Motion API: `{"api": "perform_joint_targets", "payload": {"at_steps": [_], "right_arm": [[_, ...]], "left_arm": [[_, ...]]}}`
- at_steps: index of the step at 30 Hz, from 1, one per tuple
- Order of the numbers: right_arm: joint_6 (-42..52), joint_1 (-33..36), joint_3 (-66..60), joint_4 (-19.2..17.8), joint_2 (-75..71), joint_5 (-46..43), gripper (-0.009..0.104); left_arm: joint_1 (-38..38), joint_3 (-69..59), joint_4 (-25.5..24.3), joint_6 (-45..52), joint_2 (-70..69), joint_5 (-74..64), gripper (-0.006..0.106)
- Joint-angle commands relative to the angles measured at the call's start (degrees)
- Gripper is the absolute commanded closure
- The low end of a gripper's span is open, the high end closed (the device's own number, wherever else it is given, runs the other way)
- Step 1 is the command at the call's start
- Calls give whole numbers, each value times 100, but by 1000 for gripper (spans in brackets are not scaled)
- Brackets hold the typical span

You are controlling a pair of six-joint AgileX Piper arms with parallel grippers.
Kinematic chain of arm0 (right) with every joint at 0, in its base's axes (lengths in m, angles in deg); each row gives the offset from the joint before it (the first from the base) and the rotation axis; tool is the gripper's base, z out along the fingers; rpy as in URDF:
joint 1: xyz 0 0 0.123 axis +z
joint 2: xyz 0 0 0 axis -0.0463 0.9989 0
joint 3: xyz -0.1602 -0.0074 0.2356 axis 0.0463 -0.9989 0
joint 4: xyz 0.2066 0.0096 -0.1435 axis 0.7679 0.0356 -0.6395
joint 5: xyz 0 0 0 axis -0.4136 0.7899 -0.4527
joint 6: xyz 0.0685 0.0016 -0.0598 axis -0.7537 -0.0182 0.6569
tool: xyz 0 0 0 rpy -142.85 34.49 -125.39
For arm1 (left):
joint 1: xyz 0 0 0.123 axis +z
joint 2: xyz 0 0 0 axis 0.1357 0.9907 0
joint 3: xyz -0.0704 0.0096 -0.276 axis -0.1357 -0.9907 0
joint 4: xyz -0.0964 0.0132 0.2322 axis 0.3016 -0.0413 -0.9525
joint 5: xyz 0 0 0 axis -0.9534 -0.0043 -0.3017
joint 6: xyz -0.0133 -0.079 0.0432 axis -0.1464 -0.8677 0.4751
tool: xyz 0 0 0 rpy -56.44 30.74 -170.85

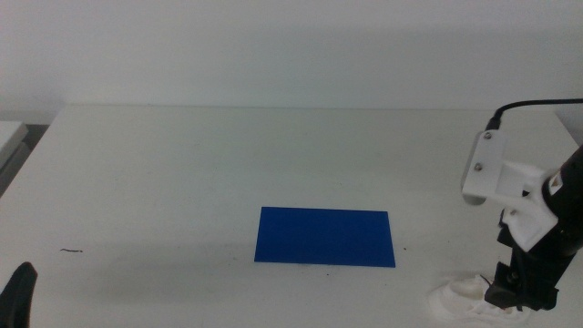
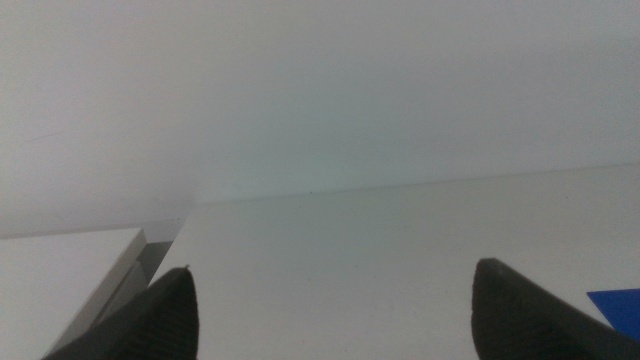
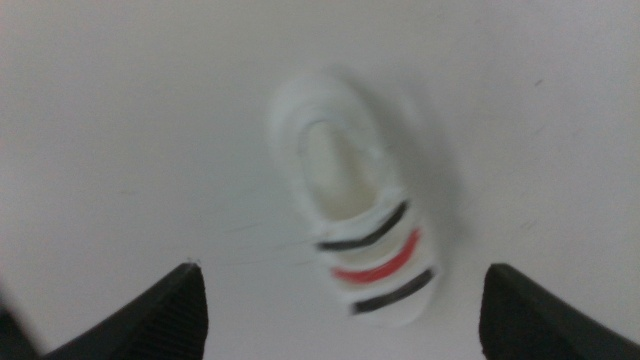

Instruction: Use one arm to grab the shoe from the table and place it on the mat.

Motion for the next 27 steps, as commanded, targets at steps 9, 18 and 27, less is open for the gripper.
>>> {"api": "perform_joint_targets", "payload": {"at_steps": [9, 18, 27], "right_arm": [[1742, 35, -1022, -451, 157, -1684, 2], [1754, 2, -1022, -510, 1008, -2006, 4], [777, 290, -320, -430, 1254, -976, 94]], "left_arm": [[0, -5, 23, -18, 28, 63, 7], [0, -5, 23, -18, 28, 63, 7], [0, -5, 23, -18, 28, 63, 7]]}}
